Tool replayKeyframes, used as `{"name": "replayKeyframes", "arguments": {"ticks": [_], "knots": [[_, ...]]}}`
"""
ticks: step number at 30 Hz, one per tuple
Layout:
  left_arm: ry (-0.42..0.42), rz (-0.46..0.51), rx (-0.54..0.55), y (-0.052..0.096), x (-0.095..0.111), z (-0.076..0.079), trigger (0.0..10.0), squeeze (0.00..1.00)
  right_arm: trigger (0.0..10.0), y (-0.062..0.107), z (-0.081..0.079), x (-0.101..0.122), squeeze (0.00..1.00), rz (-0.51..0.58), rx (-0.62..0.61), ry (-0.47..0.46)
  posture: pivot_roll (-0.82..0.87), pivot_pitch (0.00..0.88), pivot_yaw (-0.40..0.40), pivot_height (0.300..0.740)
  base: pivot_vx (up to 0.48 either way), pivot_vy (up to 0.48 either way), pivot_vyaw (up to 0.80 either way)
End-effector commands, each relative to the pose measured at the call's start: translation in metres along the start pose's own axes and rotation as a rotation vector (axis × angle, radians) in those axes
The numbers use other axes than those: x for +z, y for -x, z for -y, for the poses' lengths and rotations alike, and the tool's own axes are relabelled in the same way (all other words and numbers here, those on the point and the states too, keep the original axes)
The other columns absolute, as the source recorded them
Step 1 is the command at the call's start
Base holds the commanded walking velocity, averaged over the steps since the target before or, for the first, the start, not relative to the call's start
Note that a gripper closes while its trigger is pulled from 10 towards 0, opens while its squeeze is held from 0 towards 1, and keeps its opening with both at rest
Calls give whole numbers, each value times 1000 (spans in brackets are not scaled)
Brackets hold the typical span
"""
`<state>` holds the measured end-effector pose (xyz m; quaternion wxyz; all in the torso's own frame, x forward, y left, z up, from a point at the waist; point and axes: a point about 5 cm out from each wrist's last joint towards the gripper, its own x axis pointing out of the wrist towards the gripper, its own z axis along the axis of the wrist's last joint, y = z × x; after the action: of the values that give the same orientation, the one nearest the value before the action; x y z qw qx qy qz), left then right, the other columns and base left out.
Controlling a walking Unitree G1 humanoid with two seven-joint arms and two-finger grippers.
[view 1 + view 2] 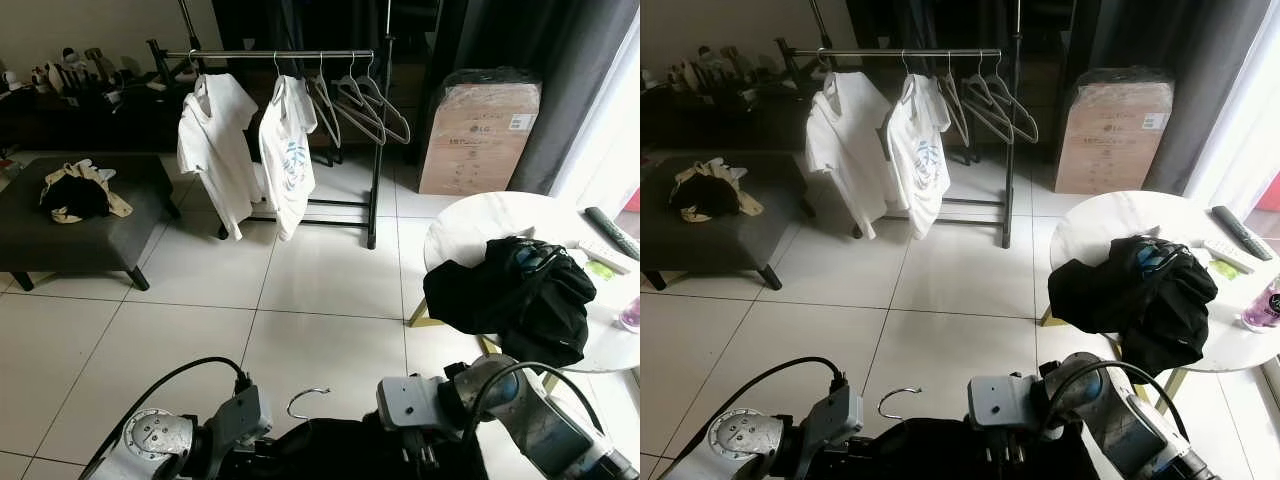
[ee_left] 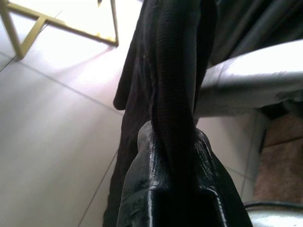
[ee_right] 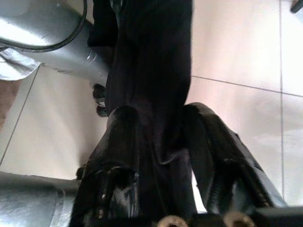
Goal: Hang hanger
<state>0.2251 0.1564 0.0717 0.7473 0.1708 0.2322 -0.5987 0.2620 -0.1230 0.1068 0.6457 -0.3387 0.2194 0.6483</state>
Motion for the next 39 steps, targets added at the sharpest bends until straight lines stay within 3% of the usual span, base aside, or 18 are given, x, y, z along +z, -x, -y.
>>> {"name": "replayKeyframes", "arguments": {"ticks": [1, 9, 13, 14, 15, 16, 17, 18, 19, 20, 24, 27, 28, 30, 32, 33, 35, 39], "knots": [[-15, -23, 17, 5, -4, -1, 0, 0, 10000, 2, 3, 5, 1000, 26, -9, 14, -39, 122, 31, 740, 0, 0, 0], [-16, -97, 96, 11, -18, -5, 0, 0, 10000, 14, 20, 4, 1000, 33, -99, 9, -34, 121, 27, 740, 0, 0, 0], [-1, -124, 260, 15, -29, -15, 0, 0, 10000, 22, 35, -2, 1000, 40, -219, -28, -34, 120, 27, 740, 0, 0, 0], [9, -119, 399, 19, -34, -23, 0, 0, 10000, 22, 42, -9, 804, 62, -294, -97, -31, 120, 26, 740, 0, 0, 0], [33, -113, 558, 25, -38, -32, 0, 0, 10000, 22, 45, -18, 475, 72, -359, -140, -27, 121, 25, 740, 0, 0, 0], [61, -113, 626, 28, -41, -35, 0, 0, 10000, 21, 47, -23, 0, 71, -395, -172, -23, 124, 24, 740, 0, 0, 0], [82, -114, 660, 29, -42, -37, 0, 0, 10000, 21, 48, -26, 0, 68, -417, -192, -21, 125, 23, 740, 0, 0, 0], [127, -100, 785, 36, -44, -42, 5725, 0, 10000, 19, 51, -37, 0, 67, -497, -266, -13, 127, 23, 740, 0, 0, 0], [161, -92, 873, 41, -46, -45, 5725, 0, 10000, 18, 52, -46, 0, 65, -551, -319, -13, 127, 23, 740, 0, 0, 0], [217, -60, 961, 45, -47, -46, 10000, 0, 10000, 14, 52, -58, 0, 70, -621, -417, -4, 131, 22, 740, 0, 0, 0], [317, 114, 1111, 51, -38, -43, 10000, 0, 10000, -7, 32, -102, 0, 36, -801, -744, 13, 135, 21, 740, 0, 0, 0], [289, 179, 1180, 46, -27, -40, 10000, 0, 10000, -34, -7, -134, 0, -20, -866, -1033, 25, 136, 22, 740, 0, 0, 0], [303, 204, 1182, 41, -23, -39, 10000, 0, 10000, -47, -28, -145, 0, -39, -892, -1193, 24, 135, 22, 740, 0, 0, 0], [347, 237, 1178, 36, -20, -38, 10000, 0, 10000, -55, -43, -151, 0, -75, -913, -1289, 29, 132, 25, 740, 0, 0, 0], [359, 246, 1177, 34, -19, -38, 10000, 0, 10000, -58, -48, -154, 0, -96, -919, -1314, 29, 132, 25, 740, 0, 0, 0], [366, 249, 1159, 30, -17, -37, 10000, 0, 10000, -66, -65, -159, 0, -120, -954, -1440, 40, 132, 25, 740, 0, 0, 0], [367, 251, 1156, 28, -16, -36, 10000, 0, 10000, -72, -78, -162, 0, -136, -970, -1526, 41, 133, 23, 740, 0, 0, 0], [371, 239, 1155, 25, -16, -34, 10000, 0, 10000, -83, -93, -161, 0, -169, -936, -1545, 42, 128, 13, 740, 0, 337, 0]]}}
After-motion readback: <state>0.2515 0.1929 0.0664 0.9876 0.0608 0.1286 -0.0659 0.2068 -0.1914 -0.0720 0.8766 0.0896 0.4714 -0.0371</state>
